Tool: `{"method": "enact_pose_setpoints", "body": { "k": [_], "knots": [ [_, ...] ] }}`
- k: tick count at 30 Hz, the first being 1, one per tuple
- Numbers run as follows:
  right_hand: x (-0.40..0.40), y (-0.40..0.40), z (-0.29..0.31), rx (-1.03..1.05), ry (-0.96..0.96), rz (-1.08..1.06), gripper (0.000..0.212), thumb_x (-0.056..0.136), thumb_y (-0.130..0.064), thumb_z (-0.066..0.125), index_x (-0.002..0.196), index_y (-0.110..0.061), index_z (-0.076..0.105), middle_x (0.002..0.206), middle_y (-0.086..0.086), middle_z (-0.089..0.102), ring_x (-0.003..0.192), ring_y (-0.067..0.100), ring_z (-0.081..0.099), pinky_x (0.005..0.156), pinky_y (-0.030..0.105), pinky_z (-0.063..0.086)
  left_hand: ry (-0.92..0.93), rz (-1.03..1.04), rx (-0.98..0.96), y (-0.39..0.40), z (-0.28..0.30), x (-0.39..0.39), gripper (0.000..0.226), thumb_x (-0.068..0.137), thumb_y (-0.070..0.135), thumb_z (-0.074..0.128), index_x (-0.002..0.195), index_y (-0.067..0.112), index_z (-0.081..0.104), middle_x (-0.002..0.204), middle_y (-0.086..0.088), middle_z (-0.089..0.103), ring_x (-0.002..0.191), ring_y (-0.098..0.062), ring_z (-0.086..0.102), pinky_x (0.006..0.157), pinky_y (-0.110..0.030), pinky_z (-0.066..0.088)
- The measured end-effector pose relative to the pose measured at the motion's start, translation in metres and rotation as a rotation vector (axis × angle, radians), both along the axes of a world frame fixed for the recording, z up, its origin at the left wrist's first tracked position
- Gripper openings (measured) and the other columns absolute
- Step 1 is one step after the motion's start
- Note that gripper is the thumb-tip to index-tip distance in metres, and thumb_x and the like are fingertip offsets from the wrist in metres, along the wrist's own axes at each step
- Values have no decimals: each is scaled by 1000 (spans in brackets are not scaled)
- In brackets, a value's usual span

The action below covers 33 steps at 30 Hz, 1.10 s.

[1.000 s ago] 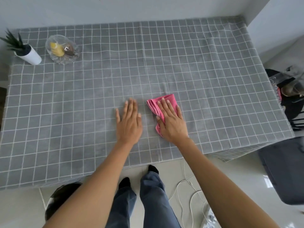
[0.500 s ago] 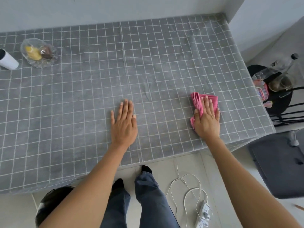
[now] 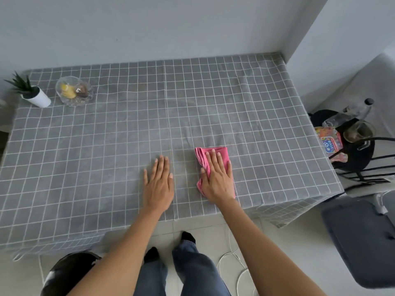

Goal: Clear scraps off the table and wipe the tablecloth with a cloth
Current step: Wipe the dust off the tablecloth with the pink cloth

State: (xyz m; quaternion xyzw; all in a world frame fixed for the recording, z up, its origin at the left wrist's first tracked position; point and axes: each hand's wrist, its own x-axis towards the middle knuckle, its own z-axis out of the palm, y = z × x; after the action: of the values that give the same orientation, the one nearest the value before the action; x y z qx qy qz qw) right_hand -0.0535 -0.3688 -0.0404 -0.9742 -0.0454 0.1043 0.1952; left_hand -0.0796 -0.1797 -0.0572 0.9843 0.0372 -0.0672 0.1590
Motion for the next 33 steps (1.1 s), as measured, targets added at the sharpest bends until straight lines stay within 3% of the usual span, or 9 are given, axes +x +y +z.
{"method": "enact_pose_setpoints", "body": {
  "k": [7, 11, 14, 19, 24, 28, 33],
  "knots": [
    [-4, 54, 7, 17, 48, 116, 72, 87, -52, -4, 151, -20, -2, 159, -3, -7, 144, 11, -16, 116, 40, -14, 37, 52, 85, 34, 6, -38, 59, 94, 41, -3, 149, 20, -5, 158, 2, -8, 146, -15, -8, 117, -45, -5],
    [-6, 55, 14, -21, 86, 132, 78, 94, -60, 25, 151, -18, -8, 156, -1, -16, 145, 17, -17, 115, 41, -14, 89, 32, 84, 44, 16, -49, 66, 88, 47, -11, 148, 21, -9, 156, 2, -15, 144, -15, -14, 116, -41, -11],
    [-12, 41, 23, 14, 121, 141, 78, 93, -63, 27, 152, -22, -4, 156, -3, -16, 144, 16, -19, 115, 40, -13, 137, -4, 87, 41, 24, -50, 71, 84, 48, -14, 148, 18, -12, 155, 0, -20, 142, -16, -19, 113, -40, -14],
    [-38, 10, 35, -5, 184, 182, 68, 96, -52, 35, 152, -25, 7, 159, 0, -12, 147, 21, -9, 118, 45, 0, 120, -103, 40, 22, 43, -54, 59, 103, 31, 23, 148, 14, -9, 156, -4, -18, 145, -18, -14, 111, -36, -17],
    [-57, -8, 30, -34, 257, 216, 82, 91, -37, 52, 151, -26, -3, 159, -3, -12, 147, 20, -6, 119, 43, 4, 66, -250, 5, -5, 49, -68, 62, 102, 29, 27, 143, 19, -18, 152, 1, -26, 144, -17, -18, 114, -34, -15],
    [-52, -7, 26, -8, 201, 146, 75, 90, -20, 44, 152, -24, 0, 160, -1, -7, 147, 21, -3, 120, 43, 6, 42, -302, -18, -17, 50, -67, 65, 101, 27, 30, 145, 22, -18, 152, 3, -28, 142, -13, -23, 114, -34, -15],
    [-49, -9, 21, -36, 127, 123, 66, 96, -23, 39, 152, -23, 3, 160, 1, -1, 147, 20, -1, 120, 40, 3, 82, -379, 9, -19, 52, -48, 67, 100, 27, 35, 148, 21, -12, 152, 5, -25, 141, -11, -21, 120, -41, -6]
  ]
}}
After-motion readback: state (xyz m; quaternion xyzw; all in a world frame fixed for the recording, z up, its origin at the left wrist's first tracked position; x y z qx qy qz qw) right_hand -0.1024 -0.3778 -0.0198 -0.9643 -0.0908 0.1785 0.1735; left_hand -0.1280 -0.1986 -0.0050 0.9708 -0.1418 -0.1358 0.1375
